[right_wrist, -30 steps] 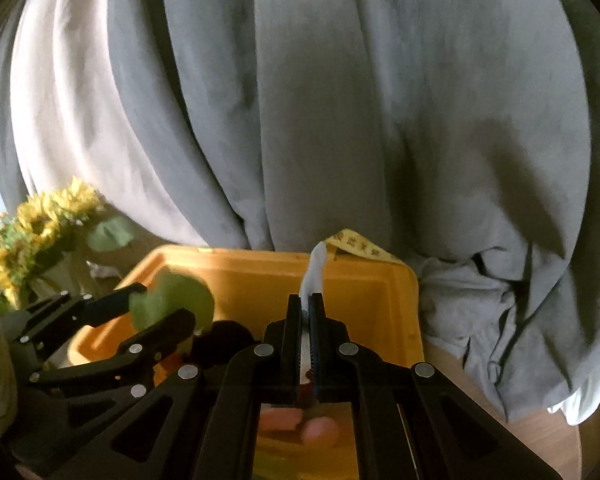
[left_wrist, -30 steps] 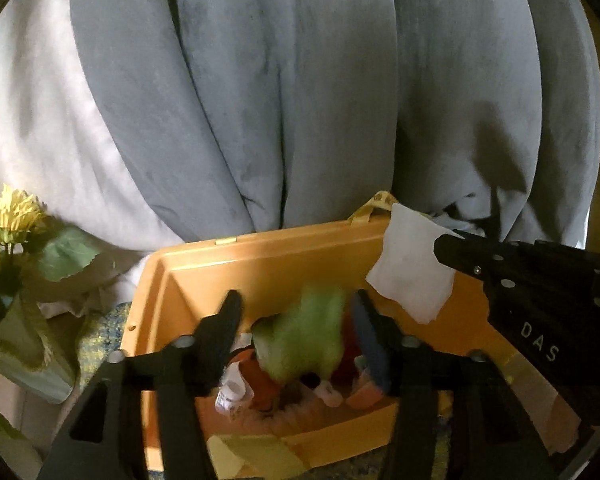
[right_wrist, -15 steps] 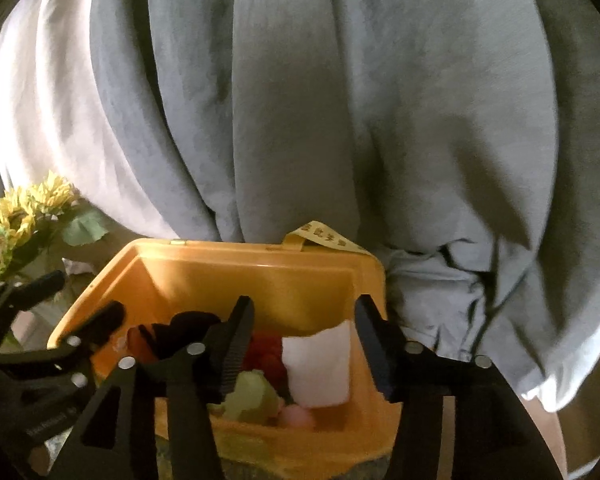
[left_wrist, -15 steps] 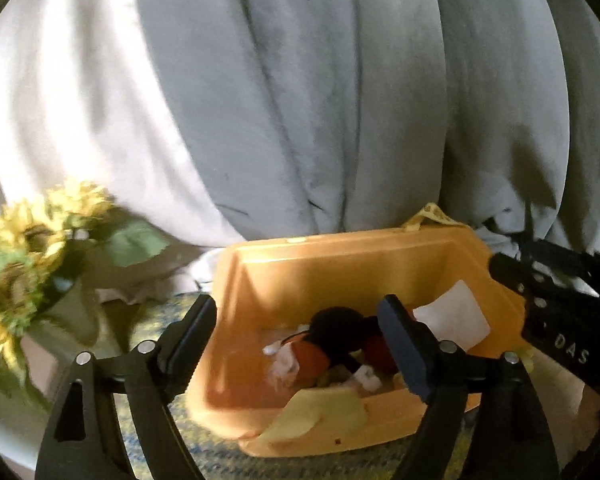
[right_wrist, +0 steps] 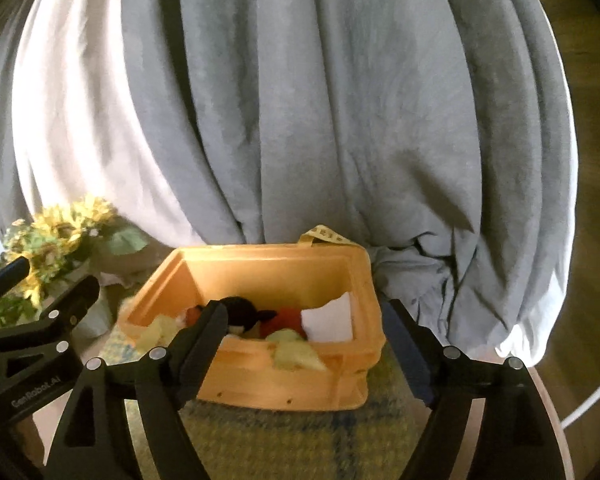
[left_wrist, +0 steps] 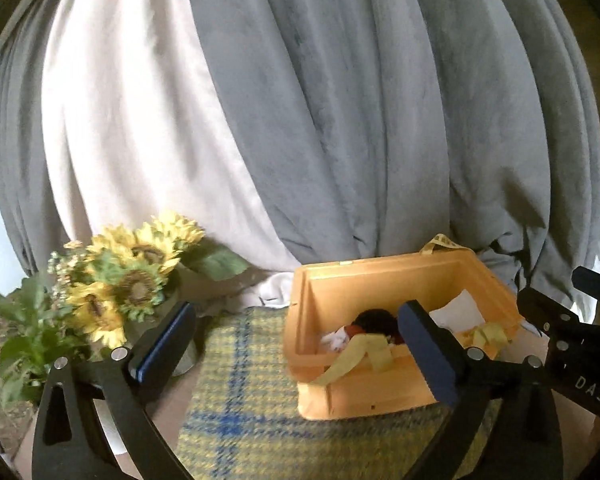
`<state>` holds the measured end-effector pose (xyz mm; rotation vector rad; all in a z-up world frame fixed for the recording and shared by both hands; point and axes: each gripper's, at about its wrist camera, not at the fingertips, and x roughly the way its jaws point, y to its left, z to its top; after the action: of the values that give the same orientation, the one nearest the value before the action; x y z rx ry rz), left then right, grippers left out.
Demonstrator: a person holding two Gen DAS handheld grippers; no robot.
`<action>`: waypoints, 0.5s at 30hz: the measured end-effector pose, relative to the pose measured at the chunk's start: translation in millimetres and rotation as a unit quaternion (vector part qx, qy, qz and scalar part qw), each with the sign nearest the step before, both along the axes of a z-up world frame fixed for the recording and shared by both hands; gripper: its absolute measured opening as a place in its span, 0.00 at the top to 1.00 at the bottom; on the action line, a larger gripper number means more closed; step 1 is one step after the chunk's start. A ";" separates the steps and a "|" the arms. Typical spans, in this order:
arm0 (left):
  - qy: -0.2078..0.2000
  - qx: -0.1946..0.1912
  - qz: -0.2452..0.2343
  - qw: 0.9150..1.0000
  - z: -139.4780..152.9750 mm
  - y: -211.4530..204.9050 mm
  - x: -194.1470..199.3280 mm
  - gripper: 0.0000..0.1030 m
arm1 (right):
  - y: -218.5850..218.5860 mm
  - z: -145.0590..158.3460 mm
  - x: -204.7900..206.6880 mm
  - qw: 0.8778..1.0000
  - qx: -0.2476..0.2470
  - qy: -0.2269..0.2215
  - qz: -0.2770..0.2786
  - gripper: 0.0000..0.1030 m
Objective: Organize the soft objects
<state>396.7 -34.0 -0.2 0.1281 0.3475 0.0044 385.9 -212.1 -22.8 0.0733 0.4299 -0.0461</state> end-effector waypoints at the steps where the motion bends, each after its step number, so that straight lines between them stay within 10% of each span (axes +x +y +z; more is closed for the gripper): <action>1: 0.002 -0.003 -0.003 1.000 0.7 3.5 -6.1 0.00 | 1.6 0.7 -4.8 1.000 0.000 -0.001 0.000 0.22; 15: 0.013 -0.003 -0.057 0.998 2.9 41.7 -74.8 0.00 | 42.3 8.5 -95.4 0.998 0.016 -0.022 -0.051 0.22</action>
<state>321.9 7.6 2.7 0.1428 0.3667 -0.1116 290.4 -169.8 -14.4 0.1280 0.3826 -0.1369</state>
